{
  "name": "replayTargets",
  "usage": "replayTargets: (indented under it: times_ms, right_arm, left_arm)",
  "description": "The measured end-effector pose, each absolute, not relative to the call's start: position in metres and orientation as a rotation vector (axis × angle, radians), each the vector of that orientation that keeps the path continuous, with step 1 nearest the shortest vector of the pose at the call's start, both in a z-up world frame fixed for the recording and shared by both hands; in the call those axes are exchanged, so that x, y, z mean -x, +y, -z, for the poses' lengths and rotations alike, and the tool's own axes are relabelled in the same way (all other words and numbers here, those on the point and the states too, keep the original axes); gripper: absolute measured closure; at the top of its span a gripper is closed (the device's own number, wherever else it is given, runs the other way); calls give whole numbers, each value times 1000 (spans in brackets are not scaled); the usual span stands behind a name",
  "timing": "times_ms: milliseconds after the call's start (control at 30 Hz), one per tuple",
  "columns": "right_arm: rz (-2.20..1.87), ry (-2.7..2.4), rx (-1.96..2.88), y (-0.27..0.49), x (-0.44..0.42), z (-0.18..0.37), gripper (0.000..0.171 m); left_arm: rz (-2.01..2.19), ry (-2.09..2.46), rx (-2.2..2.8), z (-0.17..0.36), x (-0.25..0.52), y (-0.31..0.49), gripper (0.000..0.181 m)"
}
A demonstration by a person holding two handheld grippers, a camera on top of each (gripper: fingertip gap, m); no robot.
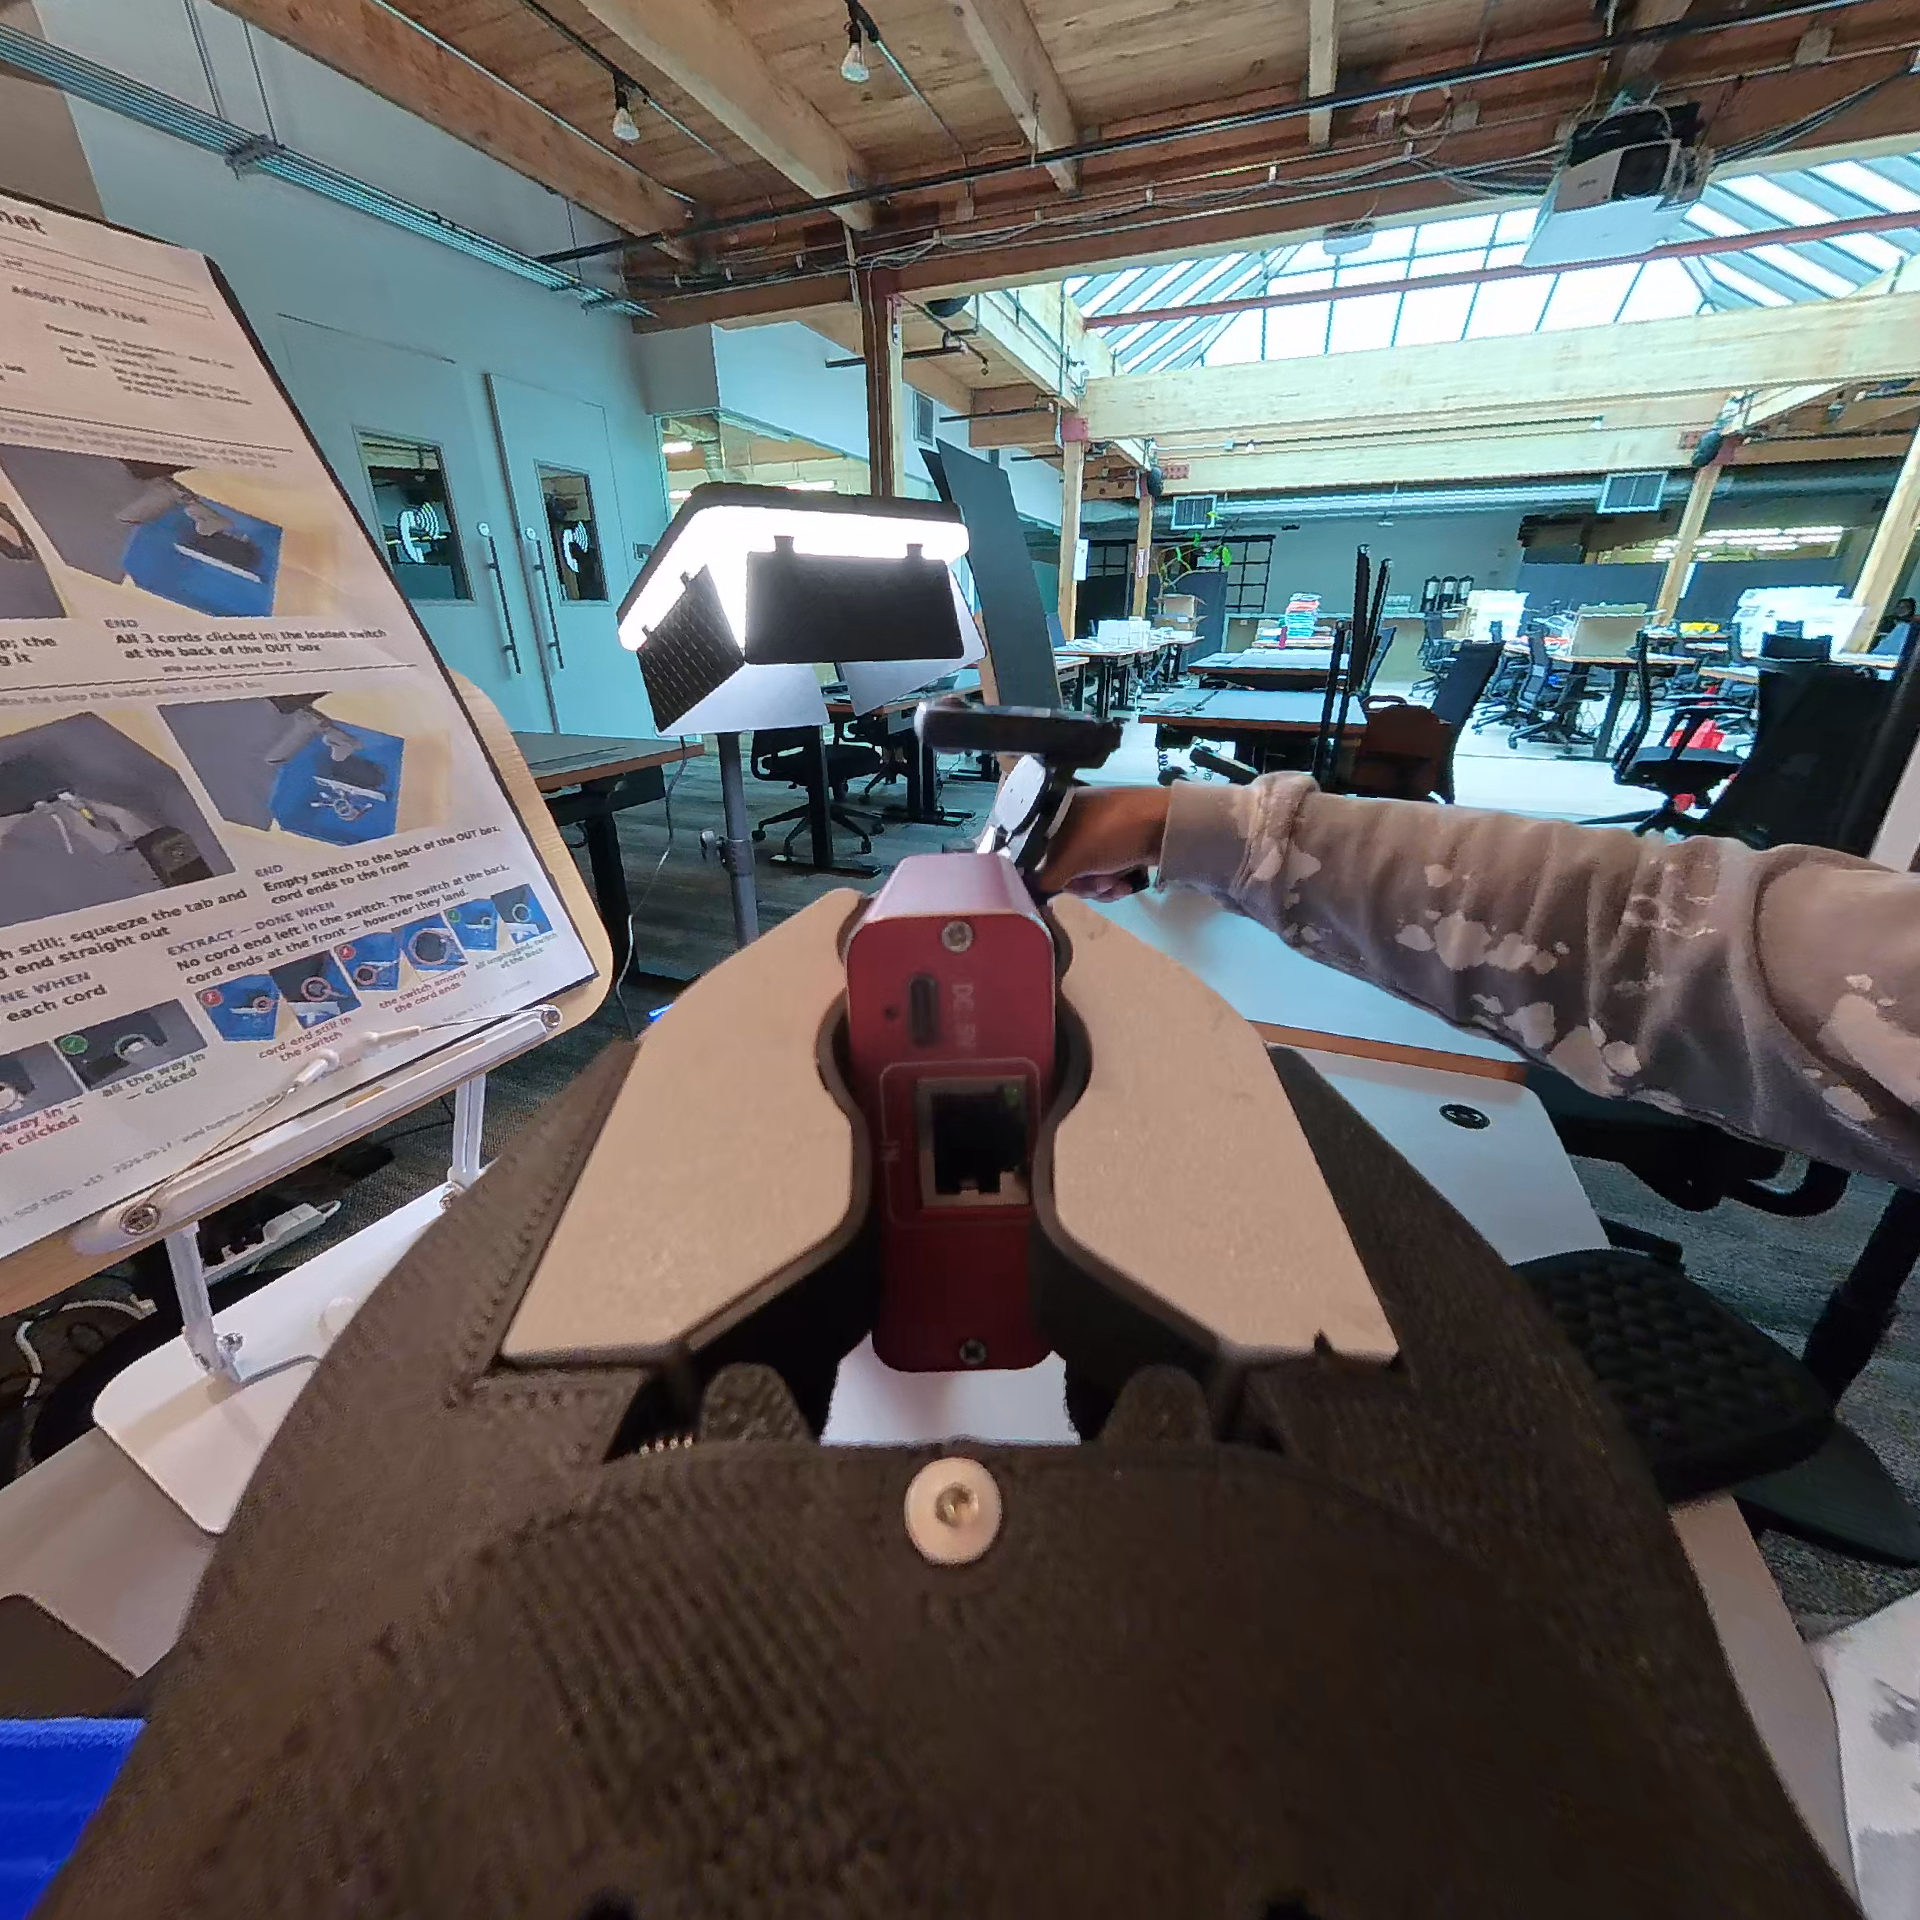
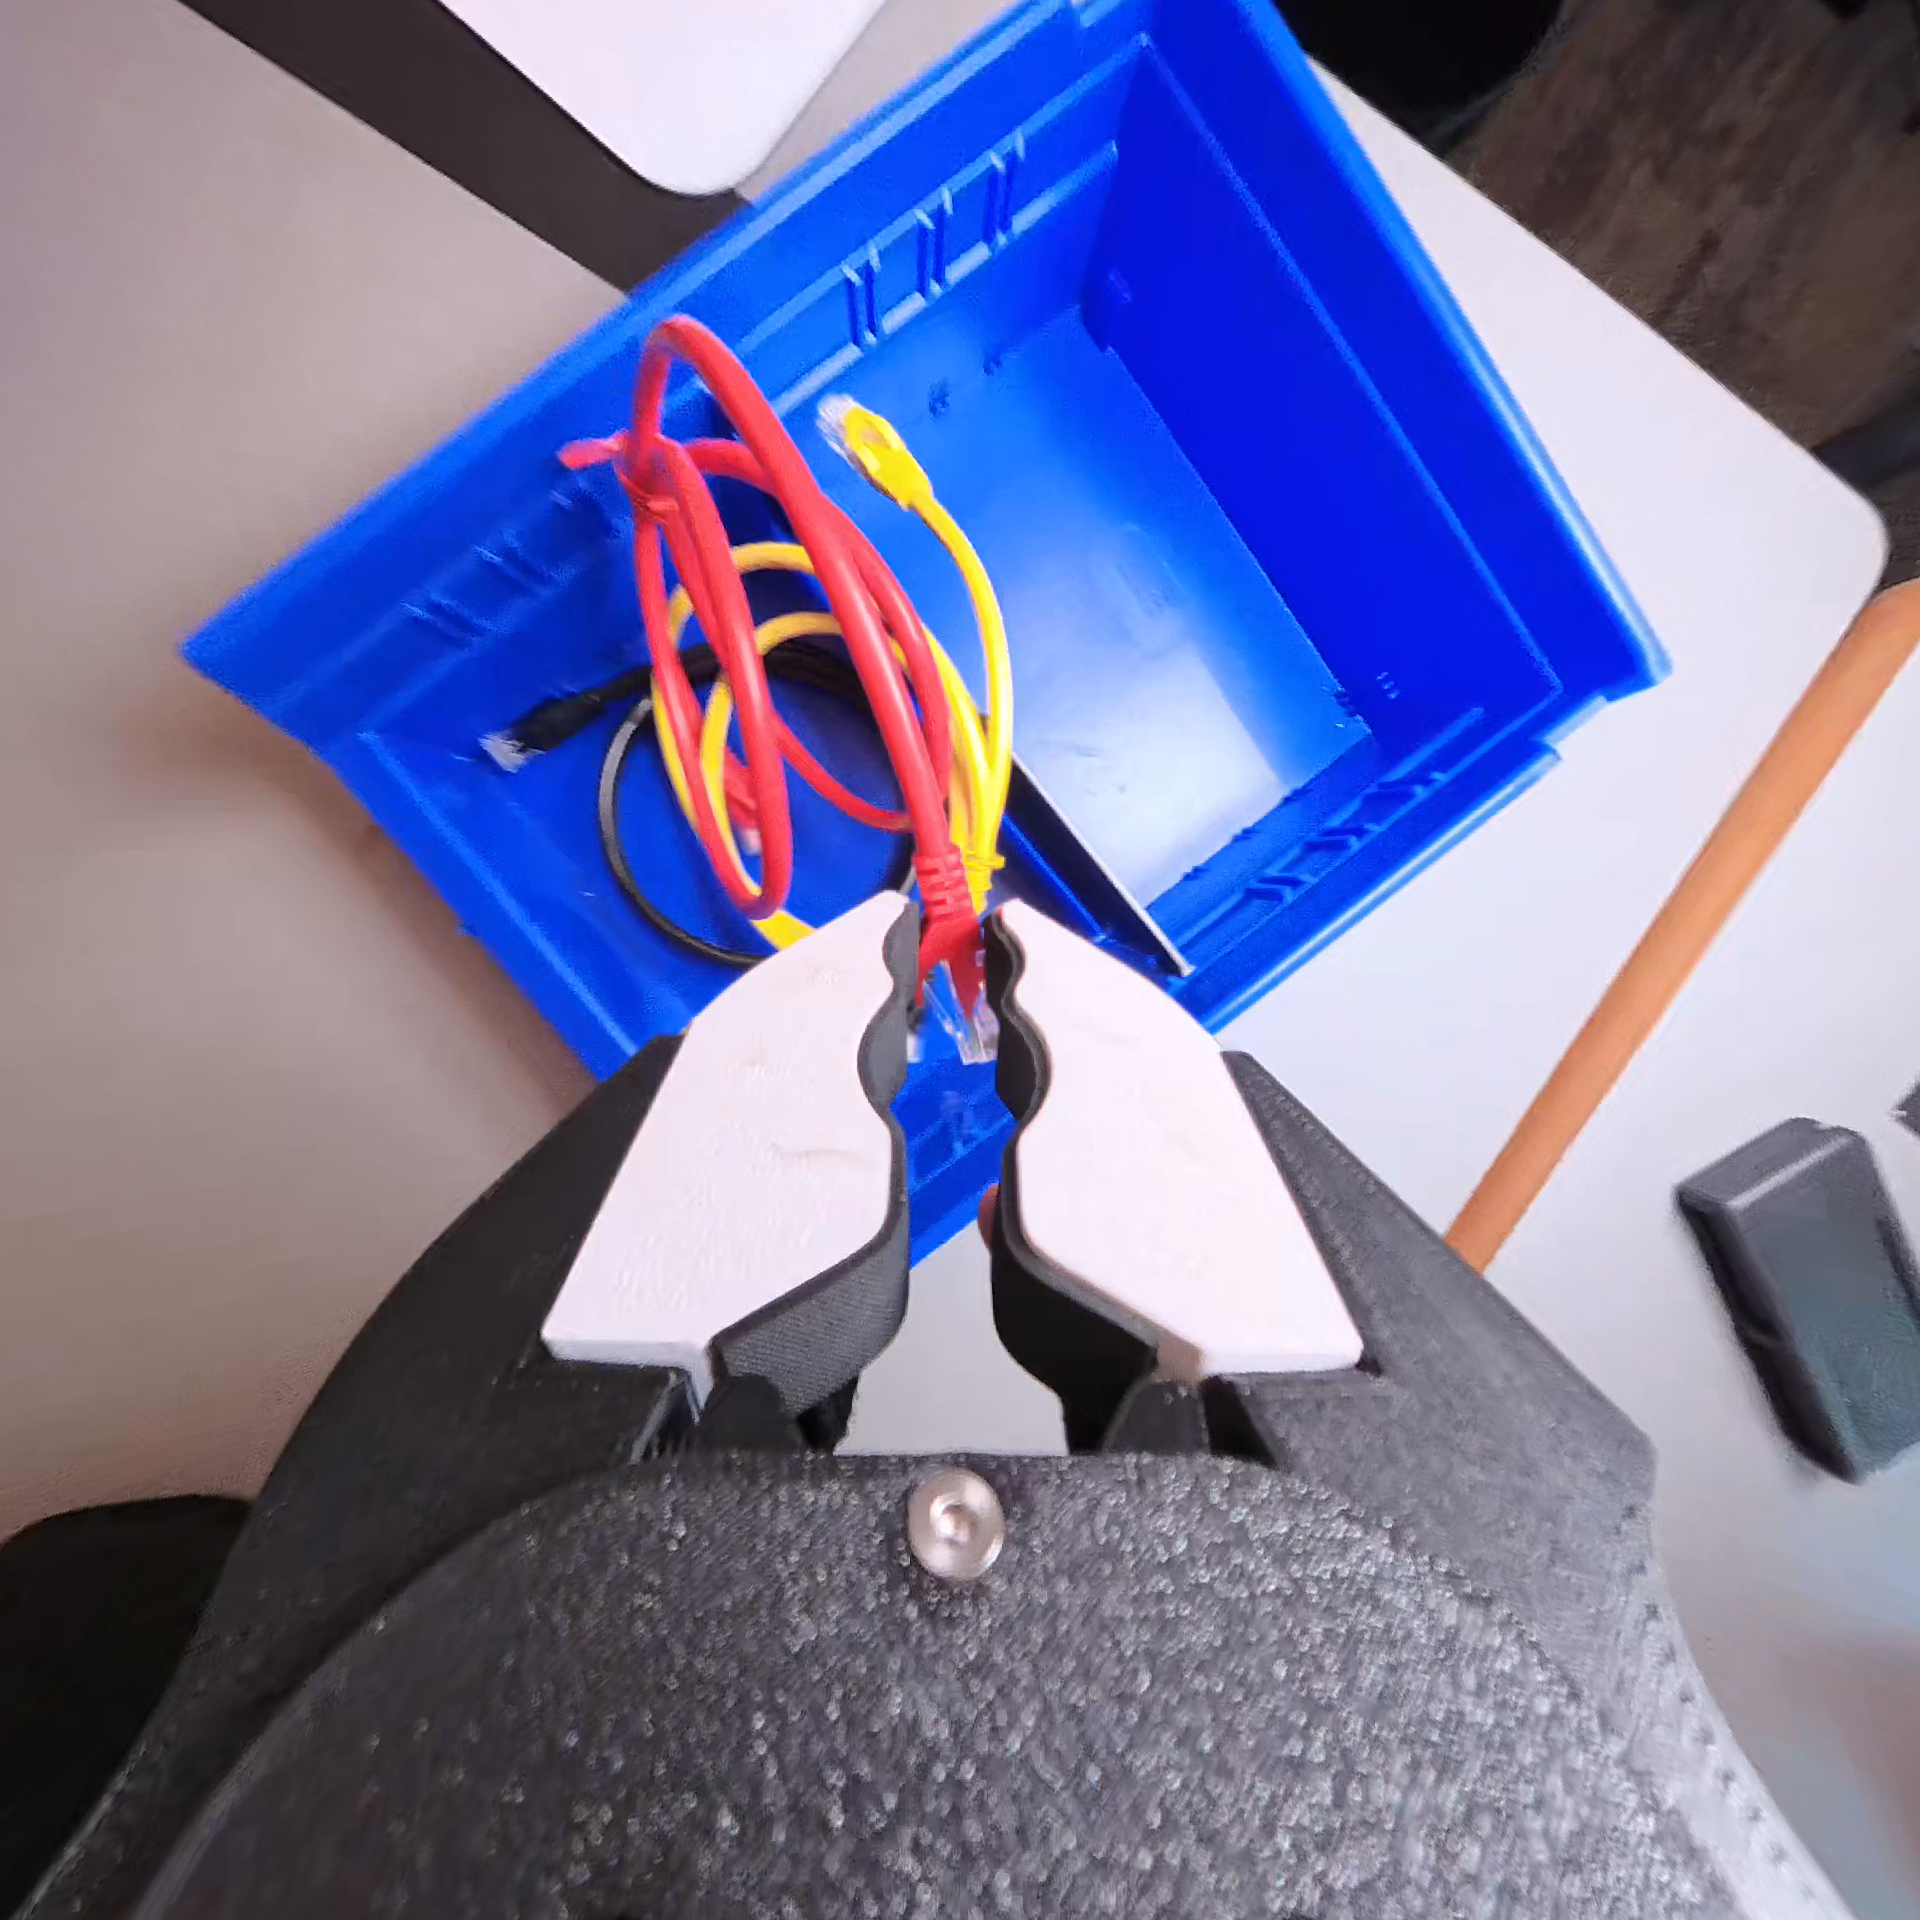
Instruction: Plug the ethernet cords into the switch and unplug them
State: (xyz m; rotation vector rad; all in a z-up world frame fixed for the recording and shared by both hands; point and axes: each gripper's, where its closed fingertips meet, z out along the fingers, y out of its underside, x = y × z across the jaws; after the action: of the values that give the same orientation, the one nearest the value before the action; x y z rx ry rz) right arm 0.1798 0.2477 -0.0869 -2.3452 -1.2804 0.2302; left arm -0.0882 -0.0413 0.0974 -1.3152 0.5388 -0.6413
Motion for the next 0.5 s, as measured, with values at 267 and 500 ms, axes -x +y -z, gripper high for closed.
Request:
replayTargets:
  times_ms: [267, 500]
  right_arm:
    - [-101, -1415, 2496, 241, -195, 112, 146]
    - [-38, -1324, 2321, 245, -213, 72, 122]
  left_arm:
    - [653, 516, 1353, -88, 95, -31, 152]
    - [654, 524, 1366, -85, 91, -29, 152]
